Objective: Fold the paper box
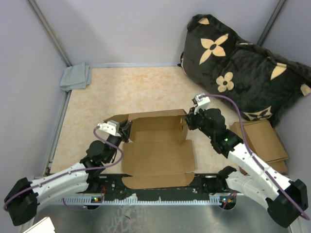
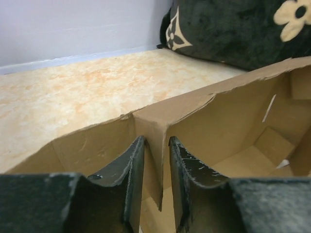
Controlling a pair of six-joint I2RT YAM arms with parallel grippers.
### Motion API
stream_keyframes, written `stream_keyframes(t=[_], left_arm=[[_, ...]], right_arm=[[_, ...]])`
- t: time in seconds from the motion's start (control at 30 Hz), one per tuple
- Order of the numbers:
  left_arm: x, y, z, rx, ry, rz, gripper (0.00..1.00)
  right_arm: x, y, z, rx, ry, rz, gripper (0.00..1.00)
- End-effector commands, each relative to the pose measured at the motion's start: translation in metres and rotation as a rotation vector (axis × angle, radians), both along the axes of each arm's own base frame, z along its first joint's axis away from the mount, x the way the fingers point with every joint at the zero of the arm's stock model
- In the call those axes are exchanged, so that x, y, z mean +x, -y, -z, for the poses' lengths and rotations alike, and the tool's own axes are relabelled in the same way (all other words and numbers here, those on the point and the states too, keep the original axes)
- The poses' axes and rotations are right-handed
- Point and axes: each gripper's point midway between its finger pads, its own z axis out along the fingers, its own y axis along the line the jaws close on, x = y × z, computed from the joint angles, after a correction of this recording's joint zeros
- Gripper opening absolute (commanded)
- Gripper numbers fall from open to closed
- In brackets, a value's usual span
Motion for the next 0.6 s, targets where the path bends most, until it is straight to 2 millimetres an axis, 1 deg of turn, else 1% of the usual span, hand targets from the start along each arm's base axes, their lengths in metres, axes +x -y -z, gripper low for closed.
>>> stream_keyframes(t=[0.0,0.17,0.33,0.47,0.57], left_arm=[[-0.009,0.011,-0.019,-0.074,-0.051,0.07,0.34],[-0.02,0.013,-0.037,-0.144,-0.046,0.128,0.35],[-0.032,0.025,-0.061,-0.214,-0.02,0.229,0.34],[-0.028,0.036,-0.088,-0.262,-0.005,0.251,0.3],[-0.018,0.053,-0.116,-0.23,0.004,0.265,0.3]], right_arm=[[0.005,-0.002,-0.018,0.04,0.067,0.009,0.0],[0.005,-0.003,-0.017,0.039,0.068,0.009,0.0],[0.004,-0.005,-0.018,0.04,0.071,0.005,0.0],[0.004,-0.005,-0.017,0.038,0.071,0.002,0.0],[0.003,-0.006,-0.017,0.037,0.071,0.0,0.0]])
